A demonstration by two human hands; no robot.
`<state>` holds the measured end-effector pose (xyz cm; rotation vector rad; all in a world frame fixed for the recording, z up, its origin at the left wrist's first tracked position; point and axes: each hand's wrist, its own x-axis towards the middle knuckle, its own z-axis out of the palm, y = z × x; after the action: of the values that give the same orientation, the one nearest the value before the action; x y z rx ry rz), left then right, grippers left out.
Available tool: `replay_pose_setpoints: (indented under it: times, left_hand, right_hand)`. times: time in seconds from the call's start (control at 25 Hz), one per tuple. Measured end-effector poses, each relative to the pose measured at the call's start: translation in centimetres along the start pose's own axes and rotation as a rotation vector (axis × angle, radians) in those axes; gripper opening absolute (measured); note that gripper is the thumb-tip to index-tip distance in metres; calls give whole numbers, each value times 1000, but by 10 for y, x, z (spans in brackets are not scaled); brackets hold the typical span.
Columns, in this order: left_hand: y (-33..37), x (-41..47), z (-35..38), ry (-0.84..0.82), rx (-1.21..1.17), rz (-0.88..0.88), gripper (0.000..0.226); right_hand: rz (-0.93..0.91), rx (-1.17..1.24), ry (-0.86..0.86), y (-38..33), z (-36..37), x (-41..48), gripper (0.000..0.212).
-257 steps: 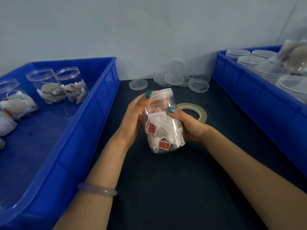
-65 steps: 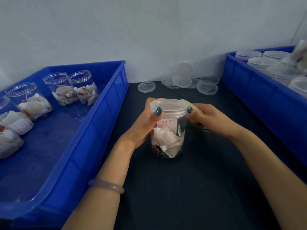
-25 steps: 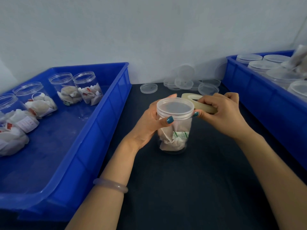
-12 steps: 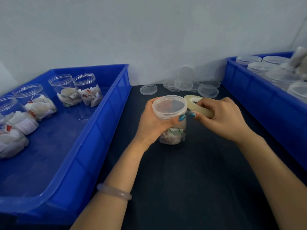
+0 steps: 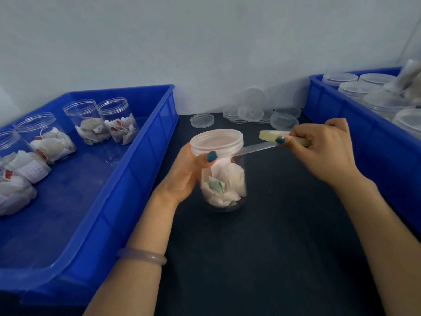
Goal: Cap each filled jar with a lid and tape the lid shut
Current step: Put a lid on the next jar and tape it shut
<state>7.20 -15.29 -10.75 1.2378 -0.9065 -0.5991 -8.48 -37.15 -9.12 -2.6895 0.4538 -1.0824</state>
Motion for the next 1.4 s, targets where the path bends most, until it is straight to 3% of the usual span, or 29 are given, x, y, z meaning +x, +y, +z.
replay_pose_setpoints:
  times: [0.12, 0.32, 0.44, 0.52, 0.6, 0.64, 0.72, 0.76, 0.8, 0.88, 0.92, 1.0, 1.12, 1.28, 1.4]
  left_hand:
    - [-3, -7, -1, -78, -107, -63, 57]
    - [1, -13, 7, -52, -246, -143, 94]
    - [2, -13, 12, -72, -310, -149, 74]
    - [1, -12, 10, -213, -346, -64, 53]
    - [0, -15, 11, -195, -327, -23, 56]
    - [1, -17, 13, -158, -260, -41, 77]
    - [-3, -37, 11, -84, -145, 20, 158]
    - [-5, -44, 10, -24, -109, 49, 170]
    - [-7, -43, 6, -82, -82, 81, 153]
    - [-4, -20, 13, -80, -138, 8, 91]
    - [-2, -16, 14, -175, -206, 5, 78]
    - [0, -14, 14, -185, -274, -62, 68]
    - [-2, -10, 15, -45, -250, -107, 44]
    - [-5, -5, 10, 3, -267, -120, 53]
    - [-10, 1, 7, 28, -230, -37, 49]
  right_hand:
    - [-9, 30, 83, -7, 2, 2, 73]
    - [10, 68, 94, -15, 4, 3, 74]
    - [11, 120, 63, -21, 8, 1, 79]
    - [16, 204, 19, -28, 14, 0, 82]
    - [23, 295, -17, -34, 18, -1, 77]
    - [24, 332, -30, -35, 19, -1, 73]
    - [19, 372, -49, -35, 18, -2, 70]
    - [14, 373, -52, -35, 17, -2, 70]
    - [11, 367, -53, -35, 17, -2, 70]
    - [6, 354, -53, -35, 16, -2, 72]
    - [2, 358, -53, -36, 16, -3, 74]
    - [0, 390, -51, -36, 17, -4, 77]
    - [19, 343, -50, -34, 18, -5, 81]
    - [16, 251, -43, -31, 23, -6, 85]
    - [-4, 189, -1, -27, 24, -7, 82]
